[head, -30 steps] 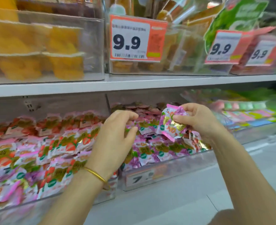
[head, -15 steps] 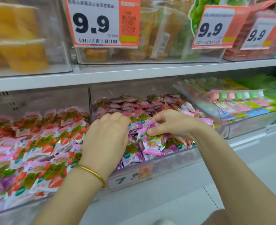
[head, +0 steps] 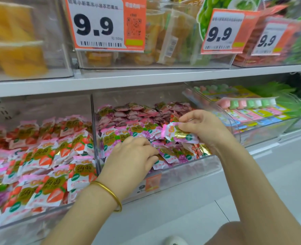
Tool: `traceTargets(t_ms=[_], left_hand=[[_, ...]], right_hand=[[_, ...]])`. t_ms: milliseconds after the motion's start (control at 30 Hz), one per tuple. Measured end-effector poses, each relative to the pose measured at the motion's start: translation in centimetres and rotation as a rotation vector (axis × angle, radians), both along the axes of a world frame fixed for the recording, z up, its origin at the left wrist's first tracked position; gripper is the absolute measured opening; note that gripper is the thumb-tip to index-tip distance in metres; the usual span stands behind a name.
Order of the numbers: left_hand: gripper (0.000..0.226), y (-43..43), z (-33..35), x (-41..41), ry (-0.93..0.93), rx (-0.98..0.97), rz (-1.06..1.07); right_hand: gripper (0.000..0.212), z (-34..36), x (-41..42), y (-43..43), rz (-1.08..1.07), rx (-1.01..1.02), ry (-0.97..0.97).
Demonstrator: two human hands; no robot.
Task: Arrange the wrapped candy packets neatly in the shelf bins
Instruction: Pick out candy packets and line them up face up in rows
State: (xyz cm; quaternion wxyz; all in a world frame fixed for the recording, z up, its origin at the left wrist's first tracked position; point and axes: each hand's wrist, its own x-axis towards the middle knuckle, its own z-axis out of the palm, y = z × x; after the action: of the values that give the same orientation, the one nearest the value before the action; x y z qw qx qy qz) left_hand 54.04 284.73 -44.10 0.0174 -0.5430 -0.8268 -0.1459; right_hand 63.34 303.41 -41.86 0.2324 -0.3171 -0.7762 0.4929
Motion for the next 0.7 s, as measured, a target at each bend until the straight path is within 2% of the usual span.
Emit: traceTargets(t_ms=[100, 233, 433, 500, 633, 700], left_hand=[[0.031, 0.2, -0.4, 0.1, -0.054, -0.002, -0.011], [0.027, 0.2, -0.4, -0.2, -0.098, 0.012, -0.016], [0.025, 0.2, -0.3, -0.2, -0.123, -0.001, -0.018], [0.024, 0.0, -0.1, -0.3, -0.126, 0.010, -0.015], [0.023, -0.4, 0.0, -0.6, -0.107, 0.048, 0.006], [0.024, -0.6, 0.1, -0.6, -0.060, 0.037, 0.021]], right_hand=[[0.013, -0.9, 0.0, -0.2, -0.094, 0.125, -0.040], [0.015, -1.2, 0.0, -1.1, -0.099, 0.240, -0.098], [0.006, -1.2, -0.5, -1.9, -0.070, 0.085, -0.018], [0.005, -1.0, -0.6, -2.5, 0.020, -0.010, -0.006], [0.003, -1.1, -0.8, -3.0, 0.129, 0.157, -0.228], [0.006, -0.8, -0.8, -2.9, 0.108, 0.185, -0.215]])
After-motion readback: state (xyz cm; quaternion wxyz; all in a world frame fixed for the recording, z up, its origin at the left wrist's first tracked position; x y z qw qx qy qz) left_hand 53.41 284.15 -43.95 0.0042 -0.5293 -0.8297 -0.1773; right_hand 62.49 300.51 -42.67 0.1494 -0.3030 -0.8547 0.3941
